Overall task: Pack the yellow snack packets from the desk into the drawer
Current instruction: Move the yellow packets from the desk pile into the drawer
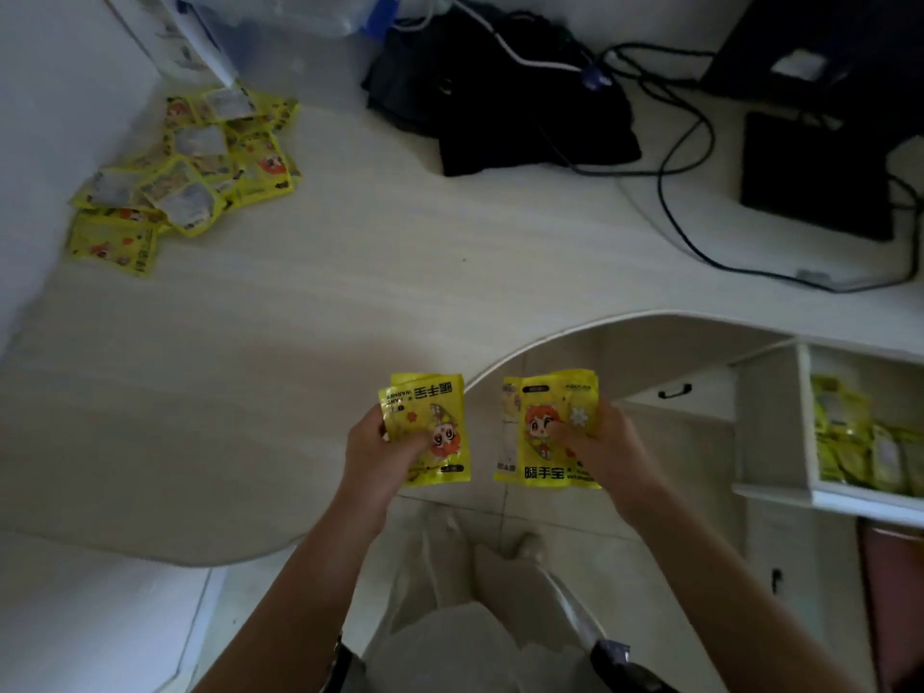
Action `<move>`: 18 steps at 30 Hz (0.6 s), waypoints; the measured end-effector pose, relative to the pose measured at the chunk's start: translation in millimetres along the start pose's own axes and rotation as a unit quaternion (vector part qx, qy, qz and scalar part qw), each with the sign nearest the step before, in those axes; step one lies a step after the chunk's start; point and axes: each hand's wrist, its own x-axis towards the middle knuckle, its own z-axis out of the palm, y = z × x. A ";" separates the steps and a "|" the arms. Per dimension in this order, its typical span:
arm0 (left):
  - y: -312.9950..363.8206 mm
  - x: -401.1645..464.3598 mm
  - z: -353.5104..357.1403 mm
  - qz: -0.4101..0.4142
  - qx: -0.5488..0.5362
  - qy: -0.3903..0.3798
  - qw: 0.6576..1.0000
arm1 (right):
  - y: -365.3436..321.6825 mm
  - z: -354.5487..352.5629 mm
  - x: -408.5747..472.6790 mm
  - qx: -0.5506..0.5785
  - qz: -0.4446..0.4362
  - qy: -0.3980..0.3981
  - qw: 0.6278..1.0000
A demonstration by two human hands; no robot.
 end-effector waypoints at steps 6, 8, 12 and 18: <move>-1.8 -20.9 48.4 0.017 0.047 -0.043 0.998 | 41.1 -48.1 -33.8 0.051 0.023 0.055 0.997; -5.8 -32.1 70.5 0.019 0.068 -0.062 0.996 | 58.4 -66.5 -46.3 0.070 0.029 0.071 0.995; -16.5 -62.0 117.6 0.021 0.096 -0.084 0.992 | 97.9 -106.1 -74.4 0.124 0.039 0.107 0.986; -39.9 -121.4 194.1 0.034 0.119 -0.108 0.987 | 161.3 -169.5 -118.7 0.198 0.039 0.144 0.969</move>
